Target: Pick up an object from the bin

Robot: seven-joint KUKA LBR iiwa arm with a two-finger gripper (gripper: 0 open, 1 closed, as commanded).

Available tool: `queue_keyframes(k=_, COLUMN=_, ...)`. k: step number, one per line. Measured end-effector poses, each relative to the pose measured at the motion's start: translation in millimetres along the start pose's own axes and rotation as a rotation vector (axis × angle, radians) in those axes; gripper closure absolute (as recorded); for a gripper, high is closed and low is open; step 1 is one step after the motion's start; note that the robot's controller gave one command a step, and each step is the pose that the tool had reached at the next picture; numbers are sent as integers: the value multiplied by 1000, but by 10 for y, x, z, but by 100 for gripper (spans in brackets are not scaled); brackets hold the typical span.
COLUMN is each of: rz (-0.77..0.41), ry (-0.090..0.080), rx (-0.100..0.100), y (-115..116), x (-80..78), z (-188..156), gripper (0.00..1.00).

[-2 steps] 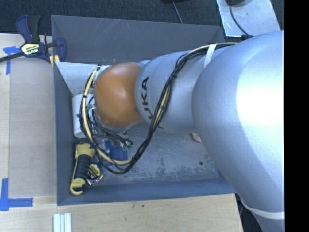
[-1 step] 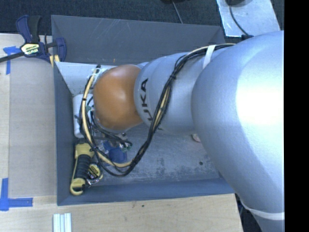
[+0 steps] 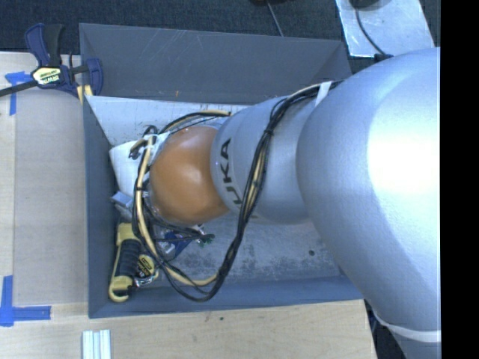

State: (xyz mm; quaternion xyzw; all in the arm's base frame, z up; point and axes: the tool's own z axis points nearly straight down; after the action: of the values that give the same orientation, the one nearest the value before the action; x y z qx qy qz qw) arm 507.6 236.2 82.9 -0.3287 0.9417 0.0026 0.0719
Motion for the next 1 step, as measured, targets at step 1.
queue_keyframes(k=1, rz=-76, ry=27, rx=-15, y=-198, x=-227, z=89, gripper=0)
